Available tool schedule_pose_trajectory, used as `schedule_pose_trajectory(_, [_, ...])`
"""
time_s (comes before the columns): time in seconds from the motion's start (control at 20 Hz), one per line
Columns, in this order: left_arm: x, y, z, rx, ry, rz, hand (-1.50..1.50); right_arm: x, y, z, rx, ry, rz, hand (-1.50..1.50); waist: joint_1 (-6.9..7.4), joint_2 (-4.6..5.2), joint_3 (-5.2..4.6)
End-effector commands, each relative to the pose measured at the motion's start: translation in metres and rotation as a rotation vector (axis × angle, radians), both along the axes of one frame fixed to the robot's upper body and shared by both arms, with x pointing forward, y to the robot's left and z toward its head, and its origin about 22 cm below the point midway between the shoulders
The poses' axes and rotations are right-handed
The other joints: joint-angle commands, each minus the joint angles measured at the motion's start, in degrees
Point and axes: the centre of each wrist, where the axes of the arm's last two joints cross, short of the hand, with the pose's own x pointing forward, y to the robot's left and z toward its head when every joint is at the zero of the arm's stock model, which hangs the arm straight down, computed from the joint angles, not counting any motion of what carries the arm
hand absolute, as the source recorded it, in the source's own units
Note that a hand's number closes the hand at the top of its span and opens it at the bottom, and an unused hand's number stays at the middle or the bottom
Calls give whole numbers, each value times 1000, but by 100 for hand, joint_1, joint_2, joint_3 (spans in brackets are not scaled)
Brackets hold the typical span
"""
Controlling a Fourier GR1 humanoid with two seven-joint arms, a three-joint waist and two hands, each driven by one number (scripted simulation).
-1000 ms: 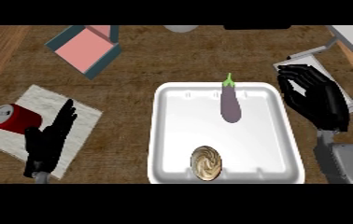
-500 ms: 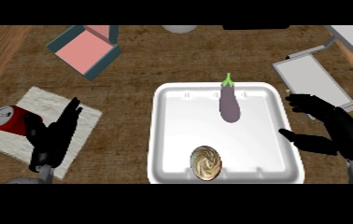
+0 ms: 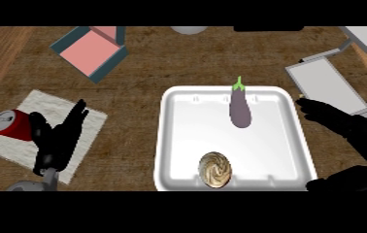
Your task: Pick the cupcake from the tray and place it in the tiered shelf
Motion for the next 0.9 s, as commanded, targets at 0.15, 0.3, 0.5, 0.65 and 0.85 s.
schedule_pose_trajectory(0.15, [5, -4, -5, -19, 44, -5, 0, -4, 56, 47, -169, 109, 75, -150, 107, 57, -52])
schedule_pose_trajectory(0.3, [4, 6, -11, -9, 66, -17, 0, -3, 88, 66, -224, 120, 0, -150, 146, 65, -63])
schedule_pose_trajectory(0.5, [-2, -14, -21, -24, 35, -25, 0, 12, 124, 64, -296, 134, -46, -150, 179, 69, -57])
schedule_pose_trajectory(0.65, [17, -16, 7, -23, 62, -31, 0, 8, 156, 43, -366, 130, -44, -150, 173, 59, -51])
schedule_pose_trajectory(0.85, [-2, -10, -9, -2, 62, -18, 0, 13, 167, 44, -428, 232, -18, -150, 115, 41, -50])
